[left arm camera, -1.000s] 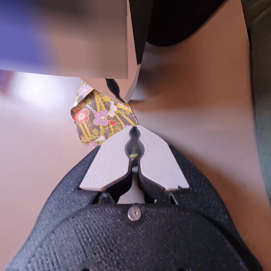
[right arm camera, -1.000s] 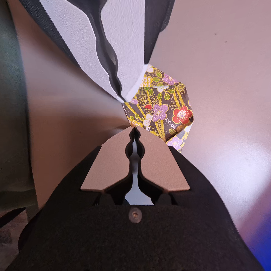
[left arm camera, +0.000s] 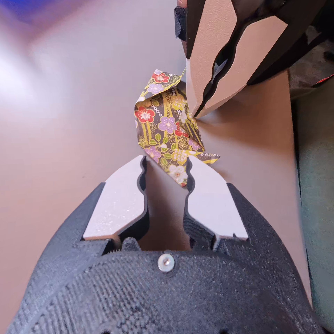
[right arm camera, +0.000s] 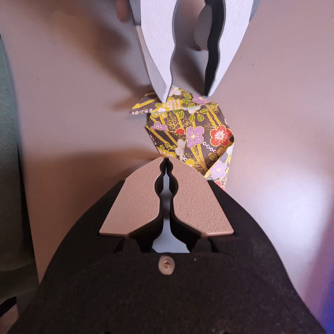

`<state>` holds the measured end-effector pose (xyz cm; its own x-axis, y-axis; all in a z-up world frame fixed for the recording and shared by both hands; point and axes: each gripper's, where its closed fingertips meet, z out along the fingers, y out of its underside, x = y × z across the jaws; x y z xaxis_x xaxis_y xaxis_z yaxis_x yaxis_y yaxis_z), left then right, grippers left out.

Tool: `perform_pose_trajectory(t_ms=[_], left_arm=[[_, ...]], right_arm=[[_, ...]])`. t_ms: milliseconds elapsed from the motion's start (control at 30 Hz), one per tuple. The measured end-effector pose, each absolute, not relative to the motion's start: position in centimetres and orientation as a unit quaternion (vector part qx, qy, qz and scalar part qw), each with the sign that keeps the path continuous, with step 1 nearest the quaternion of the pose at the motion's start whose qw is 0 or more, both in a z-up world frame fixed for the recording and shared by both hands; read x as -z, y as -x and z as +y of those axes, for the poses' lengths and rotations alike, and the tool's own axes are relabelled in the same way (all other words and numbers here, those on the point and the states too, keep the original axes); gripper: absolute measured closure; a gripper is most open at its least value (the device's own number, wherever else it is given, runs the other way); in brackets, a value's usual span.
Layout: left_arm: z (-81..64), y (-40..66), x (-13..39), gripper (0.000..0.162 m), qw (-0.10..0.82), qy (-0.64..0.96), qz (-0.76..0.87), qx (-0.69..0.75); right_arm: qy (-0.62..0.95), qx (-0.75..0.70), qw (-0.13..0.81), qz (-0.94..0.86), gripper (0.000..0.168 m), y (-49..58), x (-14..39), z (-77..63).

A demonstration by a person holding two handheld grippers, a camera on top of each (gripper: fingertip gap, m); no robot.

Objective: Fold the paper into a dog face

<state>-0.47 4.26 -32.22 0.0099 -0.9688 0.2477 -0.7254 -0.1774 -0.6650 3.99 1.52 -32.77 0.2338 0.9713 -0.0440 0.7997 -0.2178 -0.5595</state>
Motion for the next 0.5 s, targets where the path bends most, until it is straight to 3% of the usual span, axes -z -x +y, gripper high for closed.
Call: perform_pose_trajectory(t_ms=[133, 300, 333, 367, 433, 500], left_arm=[[4.8, 0.0, 32.5, 0.153, 0.208, 0.680, 0.626, 0.319], [5.1, 0.0, 31.9, 0.160, 0.240, 0.661, 0.639, 0.310], [5.2, -0.1, 31.5, 0.160, 0.249, 0.655, 0.643, 0.310], [5.3, -0.1, 31.2, 0.161, 0.256, 0.652, 0.644, 0.309], [5.5, 0.0, 30.7, 0.161, 0.263, 0.649, 0.643, 0.310], [5.5, 0.1, 30.3, 0.161, 0.270, 0.647, 0.640, 0.313]], right_arm=[[0.746, -0.215, 0.233, -0.586, 0.168, -3.8, 32.1, 1.2], [0.740, -0.315, 0.262, -0.534, 0.168, -5.0, 27.3, 1.6], [0.745, -0.318, 0.272, -0.520, 0.160, -5.7, 26.8, 2.5], [0.754, -0.316, 0.272, -0.509, 0.141, -6.5, 26.8, 3.4], [0.771, -0.318, 0.241, -0.496, 0.130, -7.7, 28.0, 4.4], [0.765, -0.365, 0.217, -0.485, 0.132, -6.8, 28.5, 4.0]])
